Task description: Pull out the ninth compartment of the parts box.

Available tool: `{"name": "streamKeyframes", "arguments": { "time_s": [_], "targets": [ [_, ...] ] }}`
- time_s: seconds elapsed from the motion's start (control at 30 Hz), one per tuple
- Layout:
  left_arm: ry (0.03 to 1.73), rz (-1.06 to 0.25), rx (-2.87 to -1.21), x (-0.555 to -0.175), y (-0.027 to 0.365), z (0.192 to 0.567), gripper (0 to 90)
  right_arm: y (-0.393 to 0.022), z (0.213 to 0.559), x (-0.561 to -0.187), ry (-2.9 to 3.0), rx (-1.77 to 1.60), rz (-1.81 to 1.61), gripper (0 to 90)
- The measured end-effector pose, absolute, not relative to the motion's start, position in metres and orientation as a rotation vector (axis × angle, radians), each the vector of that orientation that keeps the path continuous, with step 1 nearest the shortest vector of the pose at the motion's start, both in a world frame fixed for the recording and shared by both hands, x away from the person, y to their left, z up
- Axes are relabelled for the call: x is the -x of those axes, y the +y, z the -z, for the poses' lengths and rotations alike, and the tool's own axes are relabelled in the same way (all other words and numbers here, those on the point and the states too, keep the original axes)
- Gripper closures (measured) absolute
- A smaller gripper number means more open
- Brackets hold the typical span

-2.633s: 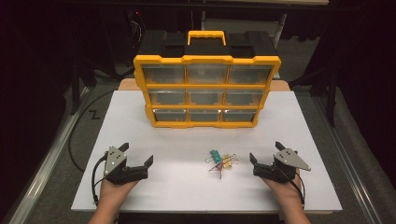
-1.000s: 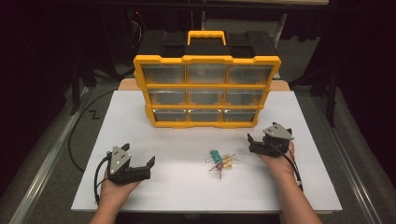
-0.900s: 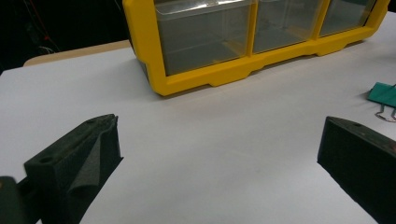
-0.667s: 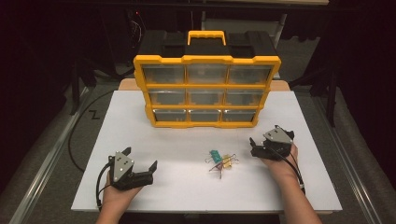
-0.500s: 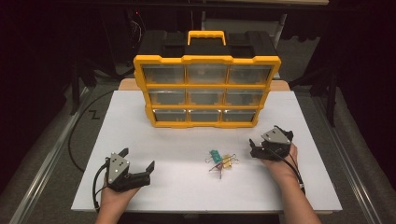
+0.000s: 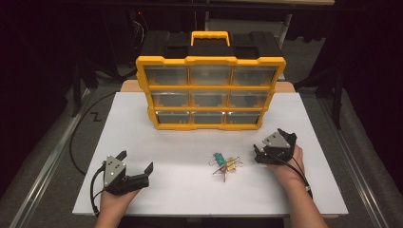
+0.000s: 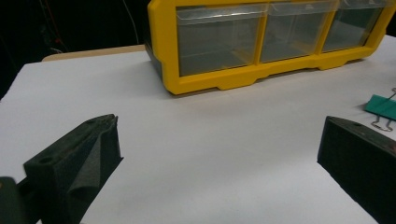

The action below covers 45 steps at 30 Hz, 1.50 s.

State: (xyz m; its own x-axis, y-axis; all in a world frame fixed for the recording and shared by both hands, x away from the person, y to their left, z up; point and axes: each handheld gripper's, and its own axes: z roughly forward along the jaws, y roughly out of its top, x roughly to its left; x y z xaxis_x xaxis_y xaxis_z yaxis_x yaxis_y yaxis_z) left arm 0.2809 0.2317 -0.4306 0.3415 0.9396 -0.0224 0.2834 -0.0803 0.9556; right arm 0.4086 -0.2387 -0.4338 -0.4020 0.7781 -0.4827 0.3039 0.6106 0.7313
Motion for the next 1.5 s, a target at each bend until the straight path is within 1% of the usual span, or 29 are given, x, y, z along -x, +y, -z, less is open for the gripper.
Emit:
{"name": "streamKeyframes", "arguments": {
  "time_s": [0.2,0.5,0.67,0.83,1.1,1.2,1.5],
  "targets": [
    [1.151,-0.812,-1.599,-0.282,0.233,0.431,0.2,-0.239,0.432,-0.408,1.959,-0.817,-0.67,0.6],
    [1.135,-0.821,-1.63,-0.281,0.228,0.431,0.7,-0.234,0.431,-0.405,1.949,-0.712,-0.607,0.6],
    [1.119,-0.796,-1.624,-0.281,0.23,0.431,0.7,-0.229,0.432,-0.403,1.956,-0.683,-0.59,0.6],
    [1.096,-0.774,-1.574,-0.279,0.233,0.432,0.2,-0.224,0.432,-0.403,1.962,-0.621,-0.556,0.6],
    [1.113,-0.794,-1.573,-0.278,0.234,0.431,0.2,-0.217,0.434,-0.401,1.963,-0.529,-0.507,0.6],
    [1.094,-0.831,-1.627,-0.278,0.229,0.432,0.2,-0.215,0.434,-0.4,1.958,-0.507,-0.486,0.5],
    [1.105,-0.834,-1.625,-0.278,0.23,0.431,0.2,-0.212,0.434,-0.397,1.961,-0.408,-0.4,0.5]
  ]
}}
